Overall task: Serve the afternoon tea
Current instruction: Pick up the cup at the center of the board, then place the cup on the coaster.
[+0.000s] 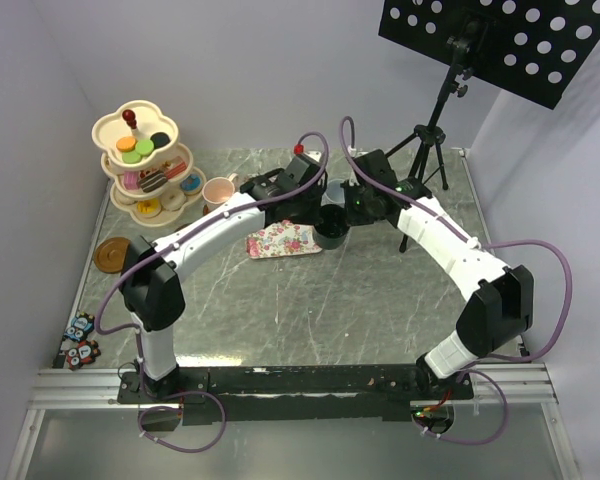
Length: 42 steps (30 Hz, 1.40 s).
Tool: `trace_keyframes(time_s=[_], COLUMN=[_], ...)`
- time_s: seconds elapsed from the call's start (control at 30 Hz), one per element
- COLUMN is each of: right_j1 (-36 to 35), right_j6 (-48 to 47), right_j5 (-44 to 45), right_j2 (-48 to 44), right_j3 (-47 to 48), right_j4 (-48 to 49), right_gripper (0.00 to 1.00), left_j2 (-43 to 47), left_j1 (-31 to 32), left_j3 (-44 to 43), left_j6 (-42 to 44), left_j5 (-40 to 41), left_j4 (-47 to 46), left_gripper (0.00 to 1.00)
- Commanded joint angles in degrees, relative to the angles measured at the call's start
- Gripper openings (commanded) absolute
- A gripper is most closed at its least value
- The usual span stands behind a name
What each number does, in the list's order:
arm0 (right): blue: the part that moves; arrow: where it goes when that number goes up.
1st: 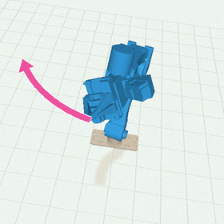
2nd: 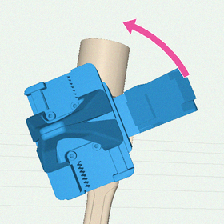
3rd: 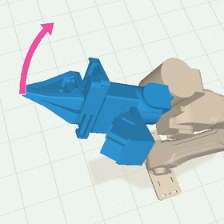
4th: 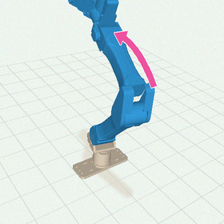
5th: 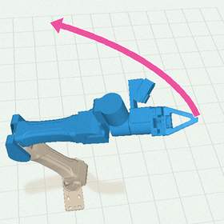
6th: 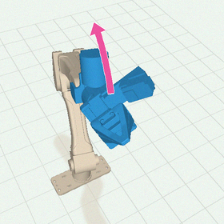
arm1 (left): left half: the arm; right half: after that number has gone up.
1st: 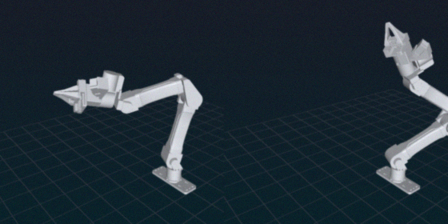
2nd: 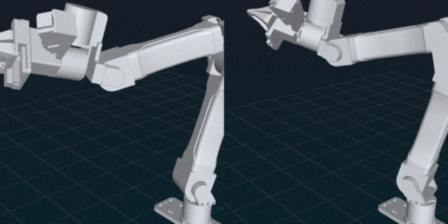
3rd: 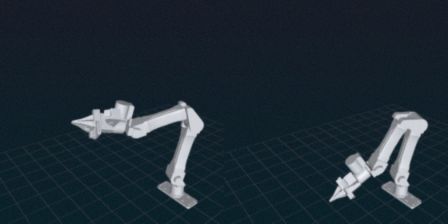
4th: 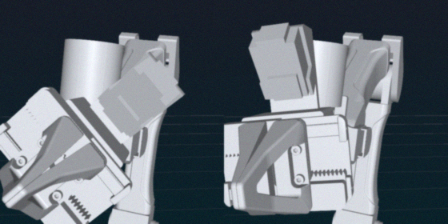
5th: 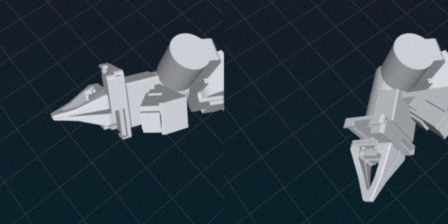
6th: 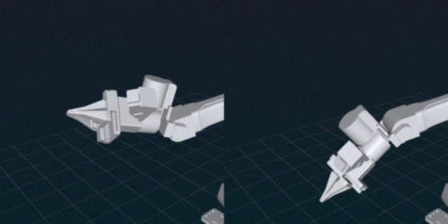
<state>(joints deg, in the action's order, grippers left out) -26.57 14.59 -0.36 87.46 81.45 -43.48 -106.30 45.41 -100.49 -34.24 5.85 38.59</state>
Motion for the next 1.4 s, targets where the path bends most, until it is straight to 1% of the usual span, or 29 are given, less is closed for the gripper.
trace_keyframes(time_s=[0.0, 0.07, 0.1, 0.13, 0.2, 0.23, 0.33, 0.43, 0.47, 0.53, 0.57, 0.63, 0.73, 0.87, 1.07, 1.27, 1.3, 1.37], right_j1=[-1.82, -1.82, -1.73, -1.65, -1.12, -0.68, 0.9, 2.48, 2.92, 3.8, 4.15, 4.86, 5.73, 6.35, 7.58, 8.64, 8.72, 8.81], right_j6=[1.14, 1.67, 1.93, 1.93, 1.93, 1.93, 2.11, 2.11, 2.02, 1.93, 1.85, 1.76, 1.76, 1.5, 1.14, 0.88, 0.88, 0.97], right_j5=[-1.22, -1.22, -0.87, -0.35, 0.1, 0.01, -0.87, -1.13, -1.13, -1.31, -1.4, -1.48, -1.66, -1.84, -1.66, -1.75, -1.84, -2.1], right_j2=[-4.05, -4.4, -4.66, -4.84, -5.37, -5.54, -6.25, -6.69, -6.86, -7.3, -7.48, -7.57, -7.39, -7.39, -6.87, -6.08, -5.9, -5.37], right_j3=[2.58, 2.05, 1.87, 1.7, 1.08, 0.73, -0.59, -1.47, -1.73, -2.08, -2.17, -2.26, -1.91, -1.73, -0.85, -0.41, -0.33, -0.06], right_j4=[4.37, 4.9, 4.9, 4.9, 5.25, 5.51, 6.31, 6.57, 6.66, 6.75, 6.75, 6.75, 6.31, 6.22, 5.52, 5.43, 5.43, 5.52], right_gripper=[0.22, 0.42, 0.55, 0.63, 0.71, 0.74, 0.76, 0.77, 0.77, 0.77, 0.77, 0.77, 0.77, 0.78, 0.78, 0.78, 0.78, 0.78], left_j2=[2.5, 4.25, 5.74, 7.67, 12.41, 15.39, 23.31, 30.08, 31.84, 33.87, 34.23, 33.53, 29.85, 26.77, 22.99, 20.61, 20.52, 20.26], left_j1=[0.47, -0.84, -2.33, -3.91, -6.46, -7.69, -13.31, -21.91, -26.03, -31.49, -34.13, -38.36, -43.02, -47.51, -50.24, -50.77, -50.77, -50.86], left_j3=[1.42, 4.05, 6.25, 9.31, 16.08, 19.33, 29.0, 36.65, 38.33, 40.36, 41.07, 41.86, 41.08, 39.93, 36.68, 37.12, 37.47, 38.08], left_j6=[-0.13, 0.22, 1.01, 2.41, 8.02, 11.35, 21.2, 28.77, 30.96, 33.53, 36.23, 37.4, 37.93, 36.88, 36.61, 34.59, 32.33, 31.69], left_j5=[3.73, 5.92, 5.41, 4.97, 4.7, 3.39, -0.73, -6.09, -7.85, -12.68, -14.53, -17.88, -17.45, -15.17, -10.86, -8.14, -7.52, -7.17], left_j4=[-0.18, 0.0, -0.27, -0.79, -3.07, -4.99, -8.43, -10.37, -11.07, -11.51, -12.04, -12.57, -12.31, -15.55, -16.62, -19.16, -19.51, -21.53], left_gripper=[0.01, 0.01, 0.01, 0.01, 0.01, 0.01, 0.01, 0.01, 0.01, 0.01, 0.01, 0.01, 0.01, 0.01, 0.01, 0.01, 0.01, 0.01])
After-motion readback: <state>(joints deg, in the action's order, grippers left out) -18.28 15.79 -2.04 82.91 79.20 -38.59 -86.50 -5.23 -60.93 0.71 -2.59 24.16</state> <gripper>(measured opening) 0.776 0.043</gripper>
